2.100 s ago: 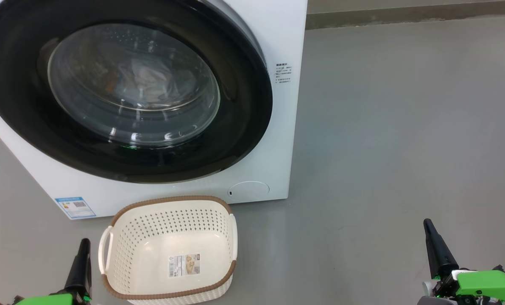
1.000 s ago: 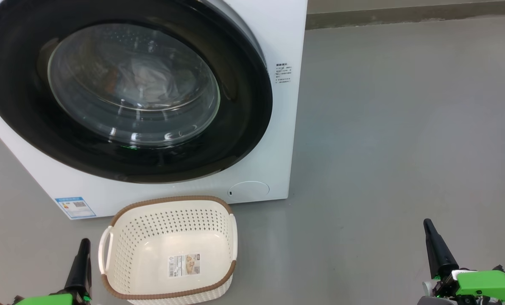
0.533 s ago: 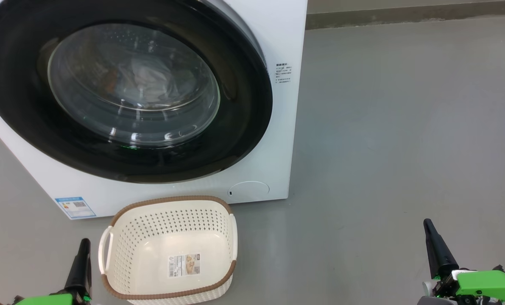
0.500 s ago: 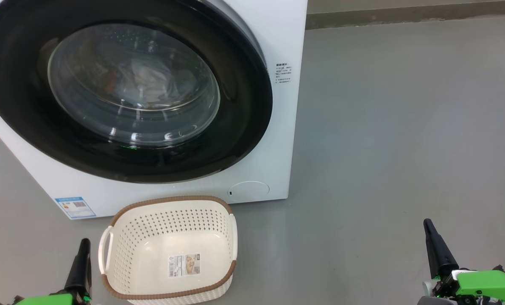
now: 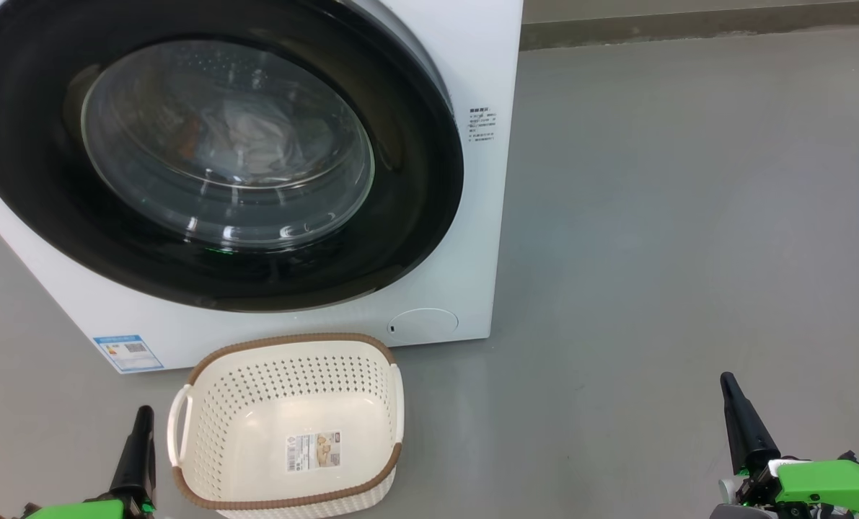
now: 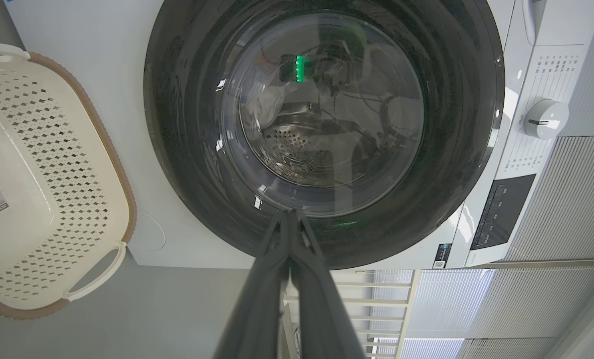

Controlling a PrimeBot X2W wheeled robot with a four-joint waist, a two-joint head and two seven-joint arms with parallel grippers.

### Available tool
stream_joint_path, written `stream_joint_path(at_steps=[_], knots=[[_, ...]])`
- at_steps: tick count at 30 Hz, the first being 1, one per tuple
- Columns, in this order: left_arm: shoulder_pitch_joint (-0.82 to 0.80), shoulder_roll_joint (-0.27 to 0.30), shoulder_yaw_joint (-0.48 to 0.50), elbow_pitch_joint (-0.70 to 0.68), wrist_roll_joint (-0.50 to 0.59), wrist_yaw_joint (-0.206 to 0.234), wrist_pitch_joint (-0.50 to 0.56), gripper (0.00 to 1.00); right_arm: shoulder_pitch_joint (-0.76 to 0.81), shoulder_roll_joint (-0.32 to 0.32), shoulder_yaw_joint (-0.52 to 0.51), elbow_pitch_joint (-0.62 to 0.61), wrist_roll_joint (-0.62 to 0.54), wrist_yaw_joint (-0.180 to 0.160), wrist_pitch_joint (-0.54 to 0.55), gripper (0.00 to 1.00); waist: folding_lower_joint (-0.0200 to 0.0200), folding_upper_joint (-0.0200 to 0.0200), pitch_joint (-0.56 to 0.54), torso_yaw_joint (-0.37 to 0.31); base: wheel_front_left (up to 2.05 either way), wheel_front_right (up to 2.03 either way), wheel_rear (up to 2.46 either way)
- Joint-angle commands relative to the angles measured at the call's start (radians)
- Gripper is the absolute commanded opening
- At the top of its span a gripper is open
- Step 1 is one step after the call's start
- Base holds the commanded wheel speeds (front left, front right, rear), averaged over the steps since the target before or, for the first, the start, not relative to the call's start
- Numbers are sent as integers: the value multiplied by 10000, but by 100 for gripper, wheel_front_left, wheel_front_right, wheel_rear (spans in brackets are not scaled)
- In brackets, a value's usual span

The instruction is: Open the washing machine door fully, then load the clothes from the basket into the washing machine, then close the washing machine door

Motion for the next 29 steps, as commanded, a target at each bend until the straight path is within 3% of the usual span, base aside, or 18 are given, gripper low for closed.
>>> stream_joint_path(at_steps=[1, 29], knots=[[-393, 156, 328, -201, -36, -115, 73, 0, -405, -116, 232, -246, 39, 16, 75, 0, 0, 0, 0, 0, 0, 0, 0], [-393, 156, 327, -202, -36, -115, 72, 0, -405, -116, 232, -246, 39, 16, 75, 0, 0, 0, 0, 0, 0, 0, 0]])
